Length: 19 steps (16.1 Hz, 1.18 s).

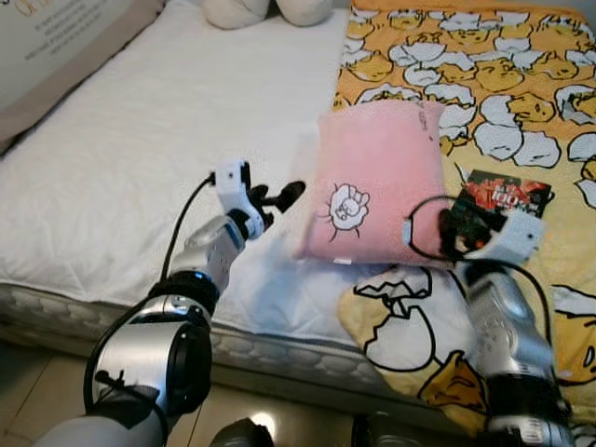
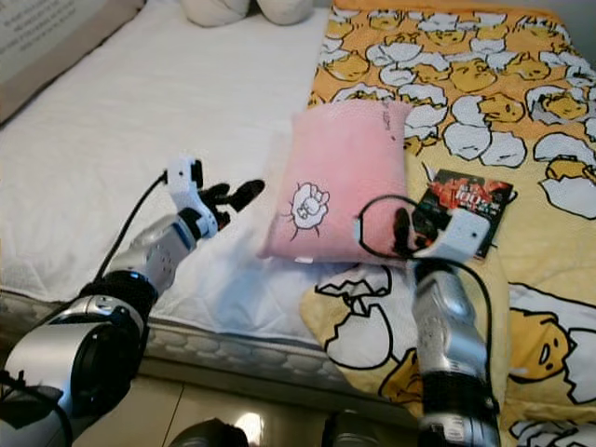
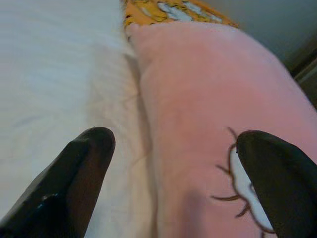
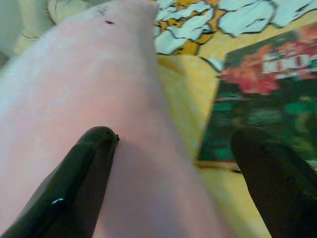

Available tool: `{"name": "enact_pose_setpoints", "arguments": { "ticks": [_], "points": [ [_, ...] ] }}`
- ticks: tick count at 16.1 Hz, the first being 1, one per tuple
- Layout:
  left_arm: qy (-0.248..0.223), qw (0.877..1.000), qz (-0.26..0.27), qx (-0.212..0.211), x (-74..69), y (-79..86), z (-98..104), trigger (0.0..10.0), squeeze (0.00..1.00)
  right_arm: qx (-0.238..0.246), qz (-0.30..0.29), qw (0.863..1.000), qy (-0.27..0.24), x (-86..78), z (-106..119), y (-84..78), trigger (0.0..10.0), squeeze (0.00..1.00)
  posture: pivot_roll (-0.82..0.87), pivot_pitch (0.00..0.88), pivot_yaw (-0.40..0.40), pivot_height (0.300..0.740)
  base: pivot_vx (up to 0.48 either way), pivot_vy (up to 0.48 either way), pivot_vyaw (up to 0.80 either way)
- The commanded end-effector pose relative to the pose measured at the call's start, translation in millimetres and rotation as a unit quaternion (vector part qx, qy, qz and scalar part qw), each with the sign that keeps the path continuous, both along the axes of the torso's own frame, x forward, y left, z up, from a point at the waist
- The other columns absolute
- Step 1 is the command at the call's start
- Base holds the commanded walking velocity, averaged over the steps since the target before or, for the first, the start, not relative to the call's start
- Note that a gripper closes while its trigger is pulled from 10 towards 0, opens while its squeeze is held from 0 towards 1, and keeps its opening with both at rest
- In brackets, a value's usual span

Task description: Clean up the room

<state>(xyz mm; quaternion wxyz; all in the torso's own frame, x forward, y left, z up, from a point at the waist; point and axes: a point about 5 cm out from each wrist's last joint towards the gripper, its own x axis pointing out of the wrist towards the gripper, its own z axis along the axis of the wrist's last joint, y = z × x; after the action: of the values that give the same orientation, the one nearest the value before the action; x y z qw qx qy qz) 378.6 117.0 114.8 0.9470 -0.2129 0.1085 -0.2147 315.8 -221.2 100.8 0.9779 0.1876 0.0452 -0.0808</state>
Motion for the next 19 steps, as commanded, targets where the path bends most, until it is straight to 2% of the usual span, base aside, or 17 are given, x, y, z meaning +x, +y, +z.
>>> {"name": "enact_pose_setpoints", "arguments": {
  "ticks": [1,4,5,6,7,8,9,11,14,15,16,17,18,19],
  "points": [
    [0.001,1.0,0.007,-0.002,0.6,0.0,0,10.0,0.0,0.018,0.005,1.0,0.004,1.0,-2,1.9,10.0,0.0,-0.14,0.07,0.069,0.716,0.0,0.0,0.0],
    [0.016,0.998,0.049,-0.038,0.8,-11.1,-2,10.0,0.0,0.032,0.036,0.999,-0.009,14.9,7,13.1,10.0,0.0,-0.14,0.067,0.075,0.716,0.0,0.0,0.0],
    [0.033,0.998,0.042,-0.018,-3.3,-26.9,-10,10.0,0.0,0.04,0.042,0.998,-0.006,18.6,7,15.8,10.0,0.0,-0.15,0.069,0.067,0.716,0.0,0.0,0.0],
    [0.036,0.999,0.033,-0.012,-4.9,-32.9,-11,10.0,0.0,0.041,0.043,0.998,-0.005,19.4,7,16.3,10.0,0.0,-0.15,0.069,0.067,0.716,0.0,0.0,0.0],
    [0.04,0.999,0.007,-0.016,-8.8,-51.1,-13,10.0,0.0,0.052,0.044,0.998,-0.002,20.8,5,18.5,10.0,0.0,-0.17,0.072,0.071,0.716,0.0,0.0,0.0],
    [0.041,0.999,-0.001,-0.019,-9.9,-56.7,-13,10.0,0.0,0.055,0.044,0.997,-0.001,21.1,5,19.1,10.0,0.0,-0.17,0.073,0.071,0.716,0.0,0.0,0.0],
    [0.038,0.998,-0.023,-0.036,-12.3,-72.1,-9,10.0,0.0,0.07,0.043,0.997,0.005,21.9,2,21.9,10.0,0.0,-0.18,0.077,0.072,0.716,0.0,0.0,0.0],
    [0.033,0.999,-0.029,-0.031,-12.7,-76.8,-8,10.0,0.0,0.082,0.044,0.996,0.011,21.9,-2,24.8,10.0,0.0,-0.18,0.083,0.07,0.716,0.0,0.0,0.0],
    [0.03,0.999,-0.026,-0.027,-10.5,-75.5,-5,10.0,0.0,0.131,0.03,0.99,0.031,19.6,-11,24.0,10.0,0.0,-0.18,0.09,0.071,0.716,0.0,0.0,0.0],
    [0.026,0.999,-0.028,-0.028,-9.5,-75.4,-3,4.4,0.0,0.155,0.03,0.986,0.044,18.3,-16,25.4,10.0,0.0,-0.18,0.093,0.072,0.716,0.0,0.0,0.0],
    [0.025,0.999,-0.028,-0.028,-8.8,-74.9,-2,1.3,0.0,0.165,0.036,0.984,0.053,17.1,-20,27.3,9.1,0.0,-0.18,0.094,0.073,0.716,0.0,0.0,0.0],
    [0.025,0.999,-0.032,-0.024,-9.1,-75.2,-2,0.0,0.0,0.161,0.042,0.985,0.056,16.4,-21,29.0,5.1,0.0,-0.19,0.095,0.073,0.716,0.0,0.0,0.0],
    [0.024,0.999,-0.035,-0.021,-9.5,-75.7,-2,0.0,0.0,0.16,0.044,0.985,0.056,16.5,-21,30.0,1.7,0.0,-0.19,0.095,0.075,0.716,0.0,0.0,0.0],
    [0.025,0.999,-0.042,-0.021,-10.5,-77.5,-3,0.0,0.0,0.158,0.05,0.985,0.055,17.1,-20,32.0,0.0,0.0,-0.19,0.098,0.079,0.716,0.0,0.0,0.0]
  ]
}}
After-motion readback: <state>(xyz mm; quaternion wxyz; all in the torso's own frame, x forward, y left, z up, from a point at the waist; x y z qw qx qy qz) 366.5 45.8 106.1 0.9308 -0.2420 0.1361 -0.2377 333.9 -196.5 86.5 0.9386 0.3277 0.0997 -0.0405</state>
